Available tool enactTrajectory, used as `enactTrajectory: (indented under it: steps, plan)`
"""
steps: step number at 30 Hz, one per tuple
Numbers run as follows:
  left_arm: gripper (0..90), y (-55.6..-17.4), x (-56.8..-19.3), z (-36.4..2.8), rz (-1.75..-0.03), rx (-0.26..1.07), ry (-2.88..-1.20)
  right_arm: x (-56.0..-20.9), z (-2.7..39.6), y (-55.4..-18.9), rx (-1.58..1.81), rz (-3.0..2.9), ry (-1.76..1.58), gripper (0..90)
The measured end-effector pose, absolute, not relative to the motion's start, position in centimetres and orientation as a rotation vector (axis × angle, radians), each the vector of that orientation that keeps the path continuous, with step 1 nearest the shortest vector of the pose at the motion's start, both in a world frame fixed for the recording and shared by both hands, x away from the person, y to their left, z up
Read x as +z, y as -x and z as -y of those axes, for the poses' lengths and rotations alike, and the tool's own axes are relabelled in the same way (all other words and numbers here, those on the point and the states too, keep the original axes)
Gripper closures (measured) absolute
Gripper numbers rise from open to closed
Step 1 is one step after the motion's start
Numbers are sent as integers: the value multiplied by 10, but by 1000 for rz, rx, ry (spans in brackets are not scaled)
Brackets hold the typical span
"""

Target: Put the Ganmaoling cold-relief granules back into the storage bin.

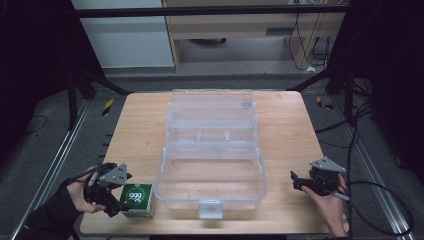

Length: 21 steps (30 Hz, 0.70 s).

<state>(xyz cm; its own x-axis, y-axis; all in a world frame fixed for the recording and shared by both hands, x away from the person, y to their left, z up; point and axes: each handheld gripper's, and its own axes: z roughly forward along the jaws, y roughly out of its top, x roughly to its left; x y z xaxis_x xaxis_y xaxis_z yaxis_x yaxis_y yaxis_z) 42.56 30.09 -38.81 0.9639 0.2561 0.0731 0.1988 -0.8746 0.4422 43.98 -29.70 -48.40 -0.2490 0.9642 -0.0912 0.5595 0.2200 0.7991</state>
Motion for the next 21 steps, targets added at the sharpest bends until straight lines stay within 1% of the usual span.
enactTrajectory:
  steps: [21]
  plan:
    - [70, -432, -402, -286, -249, 139, -2723, -487, 296, -441, 848, -1933, -1405, 8]
